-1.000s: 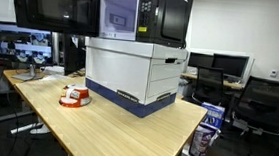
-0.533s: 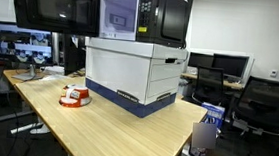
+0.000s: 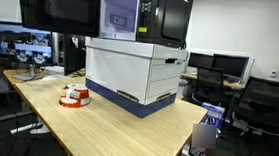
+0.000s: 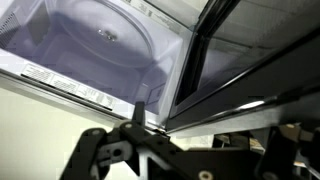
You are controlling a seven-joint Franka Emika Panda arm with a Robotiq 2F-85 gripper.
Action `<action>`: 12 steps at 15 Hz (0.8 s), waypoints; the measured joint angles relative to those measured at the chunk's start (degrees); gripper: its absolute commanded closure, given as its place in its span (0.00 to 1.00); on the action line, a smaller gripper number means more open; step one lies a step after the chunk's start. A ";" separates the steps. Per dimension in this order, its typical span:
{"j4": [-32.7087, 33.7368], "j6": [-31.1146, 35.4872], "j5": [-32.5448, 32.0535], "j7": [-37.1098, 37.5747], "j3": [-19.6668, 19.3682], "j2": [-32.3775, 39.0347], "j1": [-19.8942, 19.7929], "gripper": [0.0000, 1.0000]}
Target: Remove the bowl from the microwave
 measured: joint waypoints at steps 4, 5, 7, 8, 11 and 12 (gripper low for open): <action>0.80 0.02 -2.75 3.94 0.62 1.12 -5.68 0.00; 1.25 0.03 -3.28 4.82 0.48 1.78 -7.11 0.00; 2.66 0.18 -4.20 6.69 -0.08 3.71 -10.31 0.00; 3.63 0.33 -4.56 7.52 -0.52 4.95 -11.87 0.00; 6.51 0.87 -5.10 9.14 -1.74 8.34 -15.08 0.00; 7.60 1.10 -5.39 9.82 -2.19 9.69 -16.06 0.00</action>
